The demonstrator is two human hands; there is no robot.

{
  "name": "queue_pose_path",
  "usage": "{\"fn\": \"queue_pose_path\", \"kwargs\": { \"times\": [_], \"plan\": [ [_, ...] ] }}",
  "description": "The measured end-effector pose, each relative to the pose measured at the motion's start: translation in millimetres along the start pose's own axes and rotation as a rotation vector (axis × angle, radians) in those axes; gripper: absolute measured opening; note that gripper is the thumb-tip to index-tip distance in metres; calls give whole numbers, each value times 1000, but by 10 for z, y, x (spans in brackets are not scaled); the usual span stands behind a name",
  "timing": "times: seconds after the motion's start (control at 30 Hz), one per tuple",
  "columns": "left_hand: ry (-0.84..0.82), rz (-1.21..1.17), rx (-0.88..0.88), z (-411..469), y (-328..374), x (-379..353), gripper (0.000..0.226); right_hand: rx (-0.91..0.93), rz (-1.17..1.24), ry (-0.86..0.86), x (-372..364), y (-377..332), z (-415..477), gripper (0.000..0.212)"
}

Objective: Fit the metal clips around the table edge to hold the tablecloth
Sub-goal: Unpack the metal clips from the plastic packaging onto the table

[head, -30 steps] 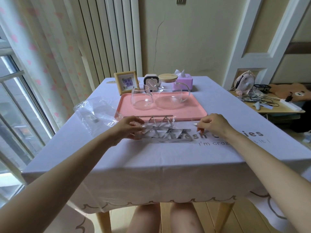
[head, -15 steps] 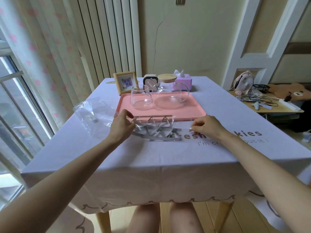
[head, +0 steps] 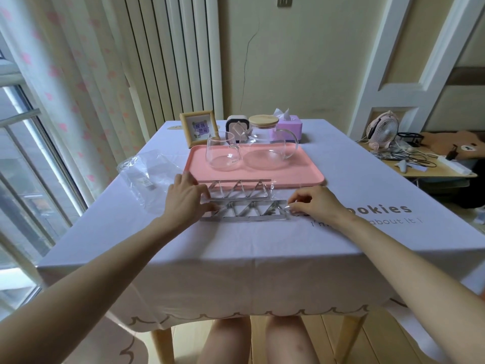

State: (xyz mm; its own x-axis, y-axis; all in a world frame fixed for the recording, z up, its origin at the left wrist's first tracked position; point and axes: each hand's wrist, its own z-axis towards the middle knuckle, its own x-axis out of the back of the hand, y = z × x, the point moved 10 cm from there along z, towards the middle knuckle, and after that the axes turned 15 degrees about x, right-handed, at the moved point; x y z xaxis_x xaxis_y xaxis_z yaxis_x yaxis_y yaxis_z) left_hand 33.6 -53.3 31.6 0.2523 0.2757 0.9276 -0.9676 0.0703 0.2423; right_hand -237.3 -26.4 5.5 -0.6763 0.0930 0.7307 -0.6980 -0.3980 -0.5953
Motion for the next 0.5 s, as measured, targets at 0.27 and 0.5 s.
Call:
{"fn": "queue_pose_path", "kwargs": {
  "times": [0.27, 0.5],
  "plan": [
    [-196, -81, -337, -225, 474, -290, 82, -283, 132, -98, -39, 62, -7, 44],
    [-166, -233, -363, -196, 539, -187, 38, -243, 135, -185, -84, -9, -13, 11]
  ]
}}
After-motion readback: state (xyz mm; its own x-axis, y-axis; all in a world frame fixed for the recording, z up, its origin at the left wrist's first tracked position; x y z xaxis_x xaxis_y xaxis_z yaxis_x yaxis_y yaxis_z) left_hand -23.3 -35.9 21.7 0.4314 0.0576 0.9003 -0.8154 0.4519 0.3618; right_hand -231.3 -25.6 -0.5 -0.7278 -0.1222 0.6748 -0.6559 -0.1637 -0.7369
